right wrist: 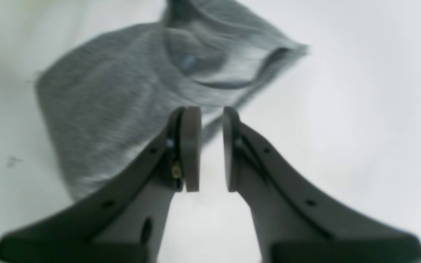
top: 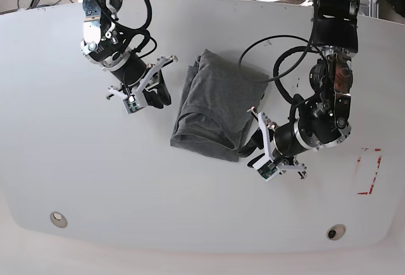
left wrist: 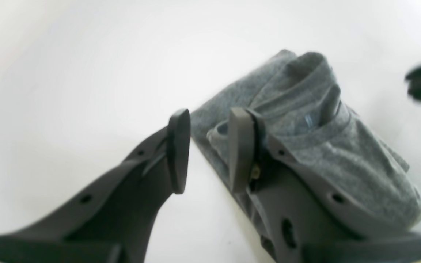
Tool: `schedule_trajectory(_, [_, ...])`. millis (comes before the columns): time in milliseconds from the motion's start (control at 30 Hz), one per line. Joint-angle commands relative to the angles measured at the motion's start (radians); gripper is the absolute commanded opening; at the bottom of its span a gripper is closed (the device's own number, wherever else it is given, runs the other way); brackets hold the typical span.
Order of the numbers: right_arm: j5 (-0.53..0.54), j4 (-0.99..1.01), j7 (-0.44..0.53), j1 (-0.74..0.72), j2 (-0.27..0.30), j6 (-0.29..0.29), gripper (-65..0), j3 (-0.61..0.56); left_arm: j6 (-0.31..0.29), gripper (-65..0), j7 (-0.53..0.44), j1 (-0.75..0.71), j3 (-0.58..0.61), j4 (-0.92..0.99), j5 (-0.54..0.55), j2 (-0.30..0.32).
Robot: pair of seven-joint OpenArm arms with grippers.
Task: Fold the T-shirt properly
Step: 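Grasp the grey folded bundle with the left gripper from above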
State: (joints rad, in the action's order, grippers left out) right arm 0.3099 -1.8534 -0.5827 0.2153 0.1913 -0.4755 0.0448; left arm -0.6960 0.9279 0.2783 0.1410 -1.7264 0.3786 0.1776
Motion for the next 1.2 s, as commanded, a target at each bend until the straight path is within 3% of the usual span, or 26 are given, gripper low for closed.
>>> schedule_trajectory(0, [0.013,-0.053,0.002,-0.007,0.024,-0.006,-54.9,0.019,-0.002,-49.3,-0.036,-0.032,-0.001,-0.074,0.02,-0.014])
schedule_trajectory(67, [0.013,-0.068,-0.001,-0.004,0.038,-0.006,-54.9,0.033,0.029,-49.3,-0.077,-0.073,0.001,-0.106,0.018,-0.031])
schedule_trajectory(167, [0.016,-0.078,-0.001,-0.001,0.055,-0.006,-54.9,0.053,0.132,-49.2,-0.191,-0.159,0.016,-0.122,-0.023,-0.049])
schedule_trajectory(367, [0.021,-0.073,-0.001,0.0,0.064,-0.007,-54.9,0.082,0.341,-47.8,-0.467,-0.245,0.167,-0.065,-0.218,-0.063])
schedule_trajectory(567, [0.022,-0.071,-0.001,0.013,0.061,-0.007,-54.9,0.086,0.56,-38.9,-0.562,-0.25,0.268,0.108,-0.3,-0.097])
schedule_trajectory(633, [0.022,-0.071,-0.001,0.016,0.06,-0.007,-54.9,0.086,0.583,-37.9,-0.593,-0.247,0.286,0.179,-0.3,-0.106])
schedule_trajectory(900, [0.024,-0.073,-0.001,0.02,0.056,-0.009,-54.9,0.082,0.583,-37.8,-0.643,-0.162,0.386,0.451,-0.3,-0.132])
schedule_trajectory(1100, [0.024,-0.075,-0.001,0.022,0.056,-0.009,-54.9,0.085,0.583,-37.6,-0.64,-0.123,0.4,0.593,-0.298,-0.125])
schedule_trajectory(1167, [0.024,-0.076,-0.001,0.022,0.056,-0.009,-54.9,0.085,0.582,-37.6,-0.64,-0.126,0.394,0.601,-0.298,-0.097])
